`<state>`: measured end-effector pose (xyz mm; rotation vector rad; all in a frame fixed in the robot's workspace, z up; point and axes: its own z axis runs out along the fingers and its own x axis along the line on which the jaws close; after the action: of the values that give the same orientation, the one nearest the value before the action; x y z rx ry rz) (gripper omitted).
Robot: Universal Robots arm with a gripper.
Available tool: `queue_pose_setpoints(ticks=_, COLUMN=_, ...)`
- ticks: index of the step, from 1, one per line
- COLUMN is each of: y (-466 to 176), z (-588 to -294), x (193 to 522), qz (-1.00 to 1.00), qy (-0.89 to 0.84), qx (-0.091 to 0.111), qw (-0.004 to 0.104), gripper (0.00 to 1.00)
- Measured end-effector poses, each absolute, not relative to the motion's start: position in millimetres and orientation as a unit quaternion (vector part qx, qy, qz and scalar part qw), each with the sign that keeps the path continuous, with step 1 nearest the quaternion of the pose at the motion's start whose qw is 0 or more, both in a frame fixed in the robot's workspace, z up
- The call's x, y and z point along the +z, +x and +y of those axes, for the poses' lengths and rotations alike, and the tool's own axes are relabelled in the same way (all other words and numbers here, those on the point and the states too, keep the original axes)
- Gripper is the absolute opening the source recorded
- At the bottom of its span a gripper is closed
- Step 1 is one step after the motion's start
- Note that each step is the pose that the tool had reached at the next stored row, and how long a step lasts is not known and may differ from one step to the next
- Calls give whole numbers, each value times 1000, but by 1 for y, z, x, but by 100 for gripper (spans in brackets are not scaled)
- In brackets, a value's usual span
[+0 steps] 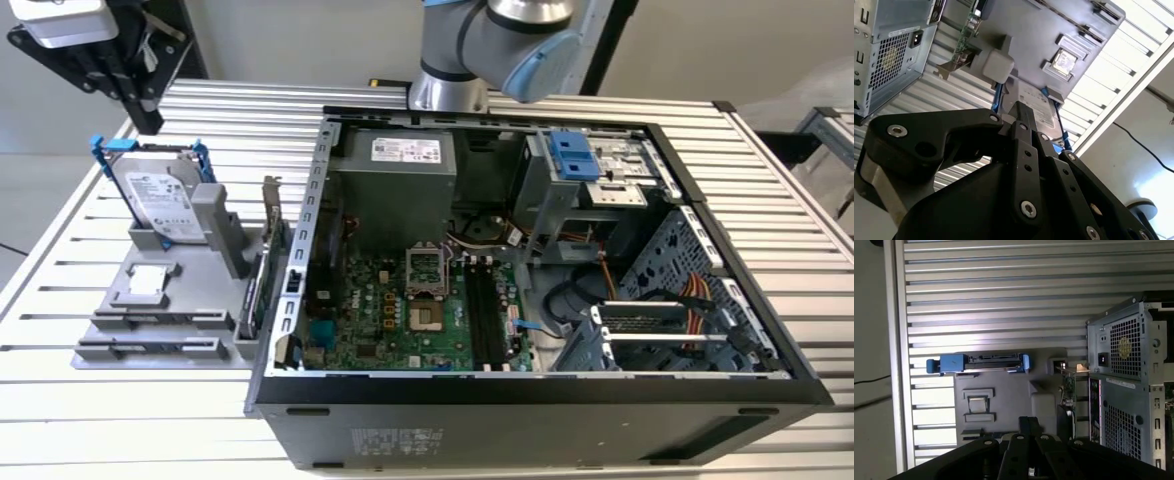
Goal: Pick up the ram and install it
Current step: 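Reach for the ram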
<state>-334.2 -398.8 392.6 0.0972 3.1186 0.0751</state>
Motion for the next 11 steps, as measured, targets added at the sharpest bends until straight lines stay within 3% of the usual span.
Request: queue_pose_setpoints(ticks=11, y=-345, z=-399, x=393, qz=999, qy=25, qx=24, qw=10, gripper=0)
